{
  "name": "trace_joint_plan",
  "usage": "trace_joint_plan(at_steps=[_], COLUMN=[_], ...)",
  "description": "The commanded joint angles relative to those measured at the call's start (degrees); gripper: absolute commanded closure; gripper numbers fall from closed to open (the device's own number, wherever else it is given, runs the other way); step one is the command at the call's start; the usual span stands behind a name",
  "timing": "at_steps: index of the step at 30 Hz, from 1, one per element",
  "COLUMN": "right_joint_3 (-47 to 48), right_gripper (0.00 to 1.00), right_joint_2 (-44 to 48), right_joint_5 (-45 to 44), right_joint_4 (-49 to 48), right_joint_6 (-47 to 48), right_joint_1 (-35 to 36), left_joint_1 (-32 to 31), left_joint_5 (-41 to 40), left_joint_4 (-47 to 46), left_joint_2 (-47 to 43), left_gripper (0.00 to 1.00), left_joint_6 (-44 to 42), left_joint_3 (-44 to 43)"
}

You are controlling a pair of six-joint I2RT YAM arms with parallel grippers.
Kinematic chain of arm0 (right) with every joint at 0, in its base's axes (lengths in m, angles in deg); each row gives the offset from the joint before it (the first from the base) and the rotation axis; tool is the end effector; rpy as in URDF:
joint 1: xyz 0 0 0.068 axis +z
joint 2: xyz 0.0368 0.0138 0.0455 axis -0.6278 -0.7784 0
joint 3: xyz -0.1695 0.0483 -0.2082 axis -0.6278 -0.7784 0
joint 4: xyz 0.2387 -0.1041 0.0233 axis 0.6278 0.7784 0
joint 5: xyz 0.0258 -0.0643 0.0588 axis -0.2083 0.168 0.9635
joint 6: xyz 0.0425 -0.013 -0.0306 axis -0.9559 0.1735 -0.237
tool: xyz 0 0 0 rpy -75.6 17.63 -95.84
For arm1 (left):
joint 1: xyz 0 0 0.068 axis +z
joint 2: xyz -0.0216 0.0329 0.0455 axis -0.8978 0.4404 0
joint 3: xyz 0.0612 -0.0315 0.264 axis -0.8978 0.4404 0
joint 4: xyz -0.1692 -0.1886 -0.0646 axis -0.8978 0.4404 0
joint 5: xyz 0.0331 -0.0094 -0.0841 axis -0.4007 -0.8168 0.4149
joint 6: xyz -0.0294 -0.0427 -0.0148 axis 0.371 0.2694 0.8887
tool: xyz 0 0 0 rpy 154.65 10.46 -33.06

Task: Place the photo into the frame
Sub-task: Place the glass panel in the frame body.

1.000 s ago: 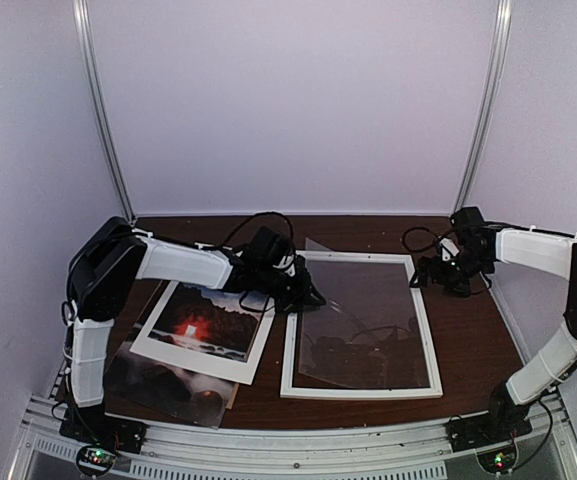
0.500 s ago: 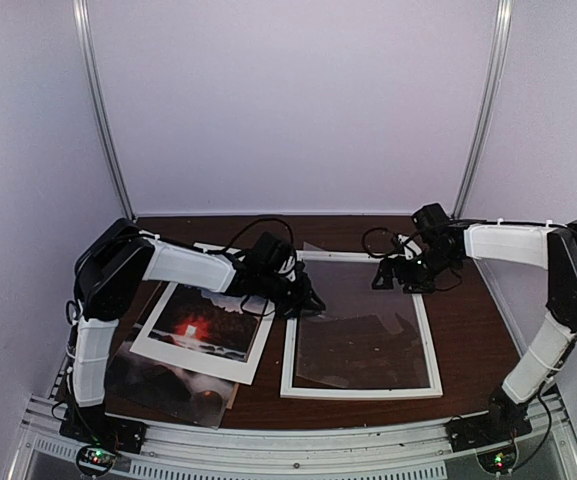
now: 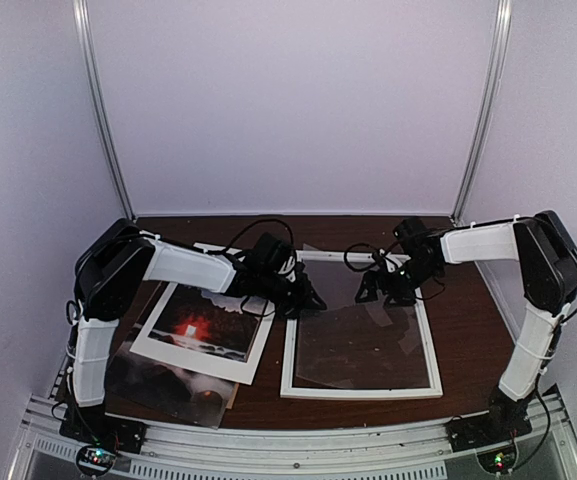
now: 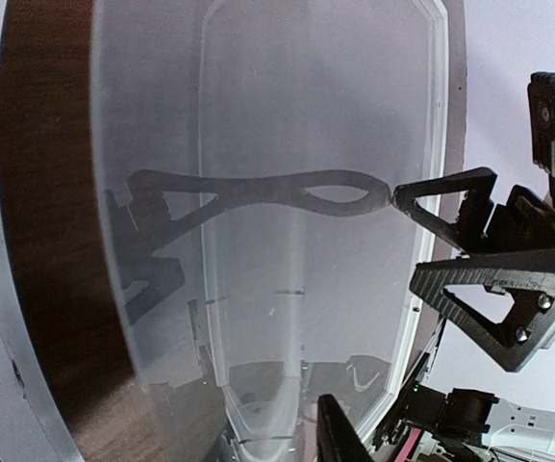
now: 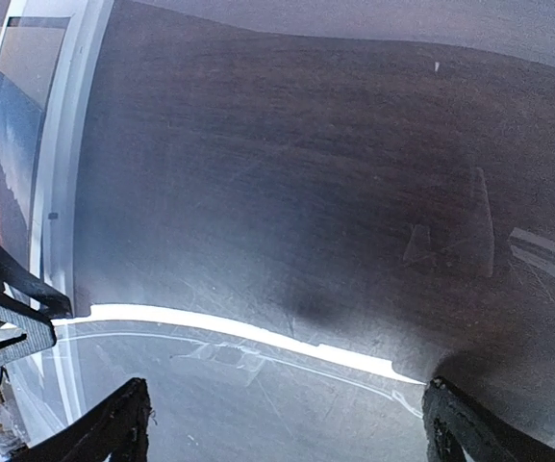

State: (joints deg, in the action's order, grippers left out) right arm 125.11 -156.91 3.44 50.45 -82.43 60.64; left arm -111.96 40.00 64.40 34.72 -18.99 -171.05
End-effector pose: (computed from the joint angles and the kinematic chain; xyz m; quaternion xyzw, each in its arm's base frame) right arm 0.3225 0.1485 0.1601 -0.0854 0.9412 0.3134 0.0935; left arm 0.3003 -0.3592 0.1382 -0.0681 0.8917 -0.4471 0.0168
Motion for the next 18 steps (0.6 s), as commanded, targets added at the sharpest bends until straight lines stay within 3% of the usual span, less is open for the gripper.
trace_joint_plan(at_steps=[1, 18], right_joint_3=[1.26, 0.99], right_gripper=[0.02, 0.03], right_joint_2=[-0.86, -1.77], right_joint_5=[0.86, 0.32], right_joint_4=[-1.12, -0.62], right_joint_6=[-0.02, 0.38], right_joint_1=[0.39, 0.37], left_joint_1=[-0.16, -0.16], left_joint_5=[0.69, -3.93], left_joint_4=[-2.81, 3.85], left_joint_2=[0.6, -4.03], left_gripper=[0.77, 0.59], left_joint_6=[0.12, -5.45], left_joint_3=[0.8, 1.86])
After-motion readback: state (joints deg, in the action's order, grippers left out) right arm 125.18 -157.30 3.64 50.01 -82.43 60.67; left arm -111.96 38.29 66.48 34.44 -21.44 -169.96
